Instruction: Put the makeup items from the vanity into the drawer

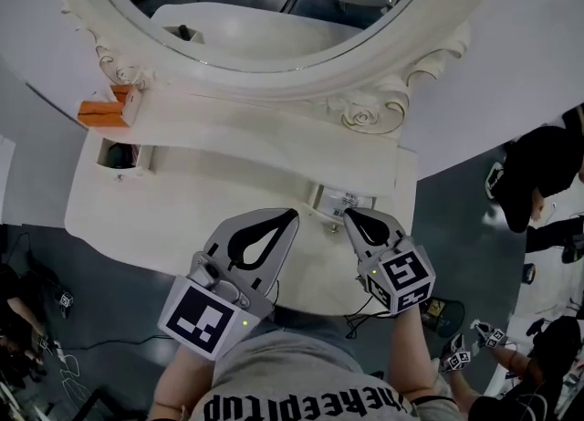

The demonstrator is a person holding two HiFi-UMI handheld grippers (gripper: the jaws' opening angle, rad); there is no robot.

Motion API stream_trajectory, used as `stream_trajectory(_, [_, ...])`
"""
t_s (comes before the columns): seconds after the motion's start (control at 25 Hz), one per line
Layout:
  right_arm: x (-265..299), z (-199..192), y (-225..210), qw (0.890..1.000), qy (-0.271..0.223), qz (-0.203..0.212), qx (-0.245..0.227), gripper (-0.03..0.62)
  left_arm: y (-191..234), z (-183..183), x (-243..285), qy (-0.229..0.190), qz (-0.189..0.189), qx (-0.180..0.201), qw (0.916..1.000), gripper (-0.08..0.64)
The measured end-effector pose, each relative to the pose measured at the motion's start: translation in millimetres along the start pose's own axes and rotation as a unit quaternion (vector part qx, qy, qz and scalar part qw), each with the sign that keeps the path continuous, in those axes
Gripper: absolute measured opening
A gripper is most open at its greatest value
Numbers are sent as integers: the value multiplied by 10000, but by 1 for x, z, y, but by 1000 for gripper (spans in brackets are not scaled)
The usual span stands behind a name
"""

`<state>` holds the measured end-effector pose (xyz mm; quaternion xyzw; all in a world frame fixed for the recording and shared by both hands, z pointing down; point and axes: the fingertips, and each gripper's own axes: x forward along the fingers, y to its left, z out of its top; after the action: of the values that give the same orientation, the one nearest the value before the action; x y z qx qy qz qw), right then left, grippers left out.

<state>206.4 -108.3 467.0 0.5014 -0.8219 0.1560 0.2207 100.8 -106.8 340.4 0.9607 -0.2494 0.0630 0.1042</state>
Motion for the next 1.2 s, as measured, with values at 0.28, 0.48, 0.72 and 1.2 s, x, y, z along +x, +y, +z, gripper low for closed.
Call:
stream_trajectory(0.28, [-11, 16, 14, 9980, -386, -260, 431, 11, -4, 5, -1, 41, -450, 111, 9989, 21])
stream_trajectory(0.48, [-23, 27, 21, 9943, -660, -505, 675, 11, -7, 10, -4, 65, -755, 198, 9969, 21])
stream_trajectory(0.72, [-39, 43, 33, 9886, -981, -770, 848, 11, -14, 13, -7, 80, -1097, 276, 9936, 21])
stream_trajectory(1.2, [-64, 81, 58, 9742, -1674, -1076, 1061, 9, -24, 15, -15, 102, -1706, 382, 9845, 21])
